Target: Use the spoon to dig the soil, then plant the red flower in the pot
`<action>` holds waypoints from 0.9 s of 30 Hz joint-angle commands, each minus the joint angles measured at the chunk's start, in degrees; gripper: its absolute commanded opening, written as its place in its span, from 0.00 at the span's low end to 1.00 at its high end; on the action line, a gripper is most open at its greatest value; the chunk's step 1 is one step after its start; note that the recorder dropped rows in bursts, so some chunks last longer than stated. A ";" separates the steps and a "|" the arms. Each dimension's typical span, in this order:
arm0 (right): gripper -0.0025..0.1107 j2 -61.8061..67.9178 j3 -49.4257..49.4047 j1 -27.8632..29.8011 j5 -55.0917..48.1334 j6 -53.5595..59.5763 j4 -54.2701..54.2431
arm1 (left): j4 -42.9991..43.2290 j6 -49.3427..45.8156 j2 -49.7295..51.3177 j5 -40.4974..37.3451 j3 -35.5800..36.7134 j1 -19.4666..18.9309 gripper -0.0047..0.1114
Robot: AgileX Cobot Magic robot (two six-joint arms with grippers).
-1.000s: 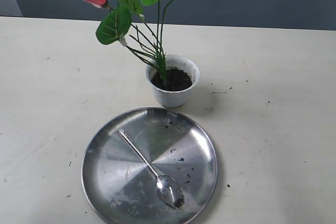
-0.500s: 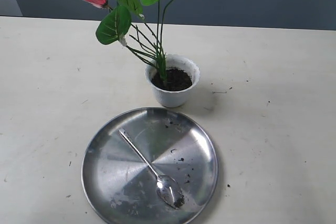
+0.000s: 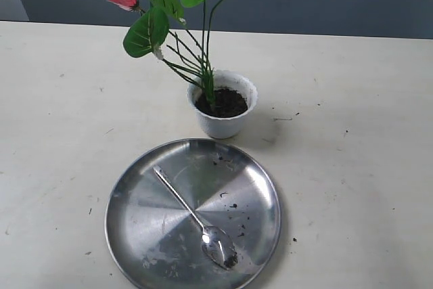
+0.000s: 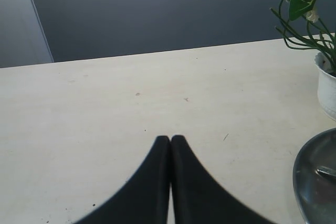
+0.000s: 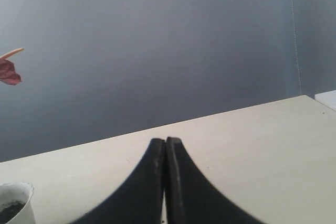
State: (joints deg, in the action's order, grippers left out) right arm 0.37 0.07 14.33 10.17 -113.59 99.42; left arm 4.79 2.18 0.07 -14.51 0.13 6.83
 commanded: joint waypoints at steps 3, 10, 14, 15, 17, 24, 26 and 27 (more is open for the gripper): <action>0.02 -0.37 0.44 0.31 -0.94 -3.74 0.53 | 0.03 0.25 -0.07 0.79 -0.13 0.31 0.05; 0.02 -0.37 3.85 0.31 -2.27 5.43 -9.30 | 0.03 0.25 -0.07 0.79 -0.13 0.31 0.05; 0.02 -0.37 3.85 0.31 -1.18 49.57 -47.44 | 0.03 0.25 -0.07 0.79 -0.13 0.31 0.05; 0.02 -0.37 3.85 0.31 -1.18 59.09 -58.98 | 0.03 0.25 -0.07 0.79 -0.13 0.31 0.05; 0.02 -0.37 3.85 0.31 -1.39 77.10 -76.42 | 0.03 0.25 -0.07 0.79 -0.13 0.31 0.05; 0.02 -0.37 1.96 0.31 -6.23 84.39 -83.28 | 0.03 0.25 -0.07 0.79 -0.13 0.31 0.05; 0.02 -0.37 0.07 0.31 -6.90 84.39 -83.18 | 0.03 0.25 -0.07 0.79 -0.13 0.31 0.05; 0.02 -0.37 -0.07 0.31 -6.90 84.39 -83.18 | 0.03 0.25 -0.07 0.79 -0.13 0.31 0.05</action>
State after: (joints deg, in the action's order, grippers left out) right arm 0.17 1.47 14.33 4.78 -30.24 17.08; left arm 4.79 2.18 0.07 -14.51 0.13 6.83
